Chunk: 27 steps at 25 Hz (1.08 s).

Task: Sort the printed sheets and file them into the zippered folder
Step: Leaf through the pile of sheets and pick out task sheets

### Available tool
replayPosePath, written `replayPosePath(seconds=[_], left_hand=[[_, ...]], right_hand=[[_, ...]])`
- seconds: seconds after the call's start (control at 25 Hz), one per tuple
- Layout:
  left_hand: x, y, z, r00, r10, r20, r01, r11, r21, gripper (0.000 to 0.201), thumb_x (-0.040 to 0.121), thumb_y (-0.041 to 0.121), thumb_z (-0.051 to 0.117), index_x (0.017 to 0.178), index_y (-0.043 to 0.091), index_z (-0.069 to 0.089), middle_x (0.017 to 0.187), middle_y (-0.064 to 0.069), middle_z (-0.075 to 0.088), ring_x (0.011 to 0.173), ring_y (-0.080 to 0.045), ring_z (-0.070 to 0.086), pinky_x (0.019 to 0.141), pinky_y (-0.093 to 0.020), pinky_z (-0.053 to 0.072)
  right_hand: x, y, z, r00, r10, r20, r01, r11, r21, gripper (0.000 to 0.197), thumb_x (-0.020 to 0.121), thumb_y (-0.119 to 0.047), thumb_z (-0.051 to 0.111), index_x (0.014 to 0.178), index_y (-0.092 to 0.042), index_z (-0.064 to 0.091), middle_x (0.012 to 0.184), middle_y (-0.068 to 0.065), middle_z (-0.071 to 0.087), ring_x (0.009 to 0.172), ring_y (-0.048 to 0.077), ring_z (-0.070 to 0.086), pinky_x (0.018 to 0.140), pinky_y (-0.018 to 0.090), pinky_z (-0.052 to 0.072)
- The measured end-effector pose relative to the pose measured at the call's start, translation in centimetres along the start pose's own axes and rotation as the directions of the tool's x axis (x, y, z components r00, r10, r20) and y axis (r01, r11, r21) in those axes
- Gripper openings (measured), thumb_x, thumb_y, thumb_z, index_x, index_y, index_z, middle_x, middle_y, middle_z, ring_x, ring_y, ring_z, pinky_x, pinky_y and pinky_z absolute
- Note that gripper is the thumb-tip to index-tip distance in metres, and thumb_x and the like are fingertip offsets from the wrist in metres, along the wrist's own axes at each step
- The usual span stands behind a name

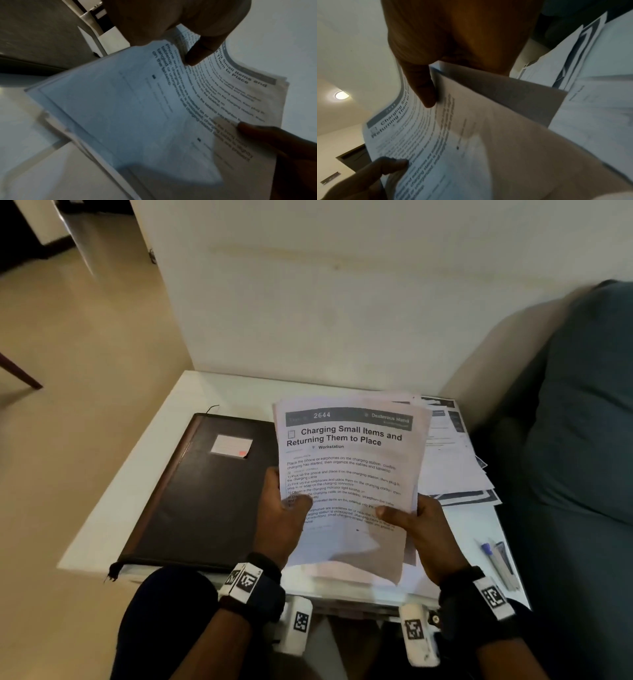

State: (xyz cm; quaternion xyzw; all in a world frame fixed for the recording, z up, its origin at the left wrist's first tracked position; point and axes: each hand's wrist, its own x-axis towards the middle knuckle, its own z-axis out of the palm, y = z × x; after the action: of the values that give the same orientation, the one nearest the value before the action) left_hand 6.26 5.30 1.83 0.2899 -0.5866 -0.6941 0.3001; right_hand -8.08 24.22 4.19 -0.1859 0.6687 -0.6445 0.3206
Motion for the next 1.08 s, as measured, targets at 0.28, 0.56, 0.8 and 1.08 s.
replayPosePath(seconds=[0.28,0.56,0.8,1.08], left_hand=[[0.4,-0.4,0.8,0.993,0.116,-0.028,-0.112,0.987,0.118,0.065,0.091,0.003,0.057,0.113,0.063,0.052,0.110,0.026,0.067,0.108,0.000,0.065,0.088,-0.021,0.057],[0.4,-2.4,1.2,0.991,0.018,-0.131,-0.002,0.992,0.126,0.064,0.093,-0.012,0.056,0.110,0.048,0.046,0.111,0.016,0.065,0.098,0.008,0.064,0.074,-0.008,0.053],[0.3,-2.6,1.0,0.996,0.002,-0.092,0.011,0.989,0.147,0.054,0.095,-0.009,0.058,0.111,0.042,0.051,0.112,0.009,0.066,0.096,0.010,0.065,0.073,-0.010,0.055],[-1.8,-3.9,-5.9,0.869,-0.157,-0.470,0.147,0.987,-0.058,0.022,0.097,0.003,0.060,0.117,0.012,0.061,0.102,-0.002,0.070,0.090,-0.017,0.070,0.069,-0.033,0.056]], right_hand=[[1.4,1.5,0.5,0.993,-0.101,-0.055,0.098,0.993,-0.063,0.035,0.080,-0.002,0.082,0.110,-0.018,0.073,0.103,0.000,0.078,0.092,0.012,0.073,0.070,0.025,0.059],[1.5,6.3,1.2,0.997,0.001,-0.078,-0.010,0.992,-0.126,0.040,0.082,-0.009,0.083,0.114,-0.029,0.068,0.109,-0.005,0.075,0.103,0.013,0.069,0.092,0.037,0.058],[1.9,6.5,1.4,0.992,0.035,-0.120,-0.054,0.986,-0.155,0.032,0.081,-0.008,0.081,0.101,-0.031,0.071,0.100,0.000,0.076,0.098,0.021,0.070,0.083,0.036,0.060],[1.7,5.6,2.2,0.972,0.188,-0.139,-0.203,0.974,-0.103,0.045,0.101,-0.057,0.048,0.112,-0.021,0.074,0.107,0.003,0.077,0.099,0.021,0.073,0.086,0.039,0.057]])
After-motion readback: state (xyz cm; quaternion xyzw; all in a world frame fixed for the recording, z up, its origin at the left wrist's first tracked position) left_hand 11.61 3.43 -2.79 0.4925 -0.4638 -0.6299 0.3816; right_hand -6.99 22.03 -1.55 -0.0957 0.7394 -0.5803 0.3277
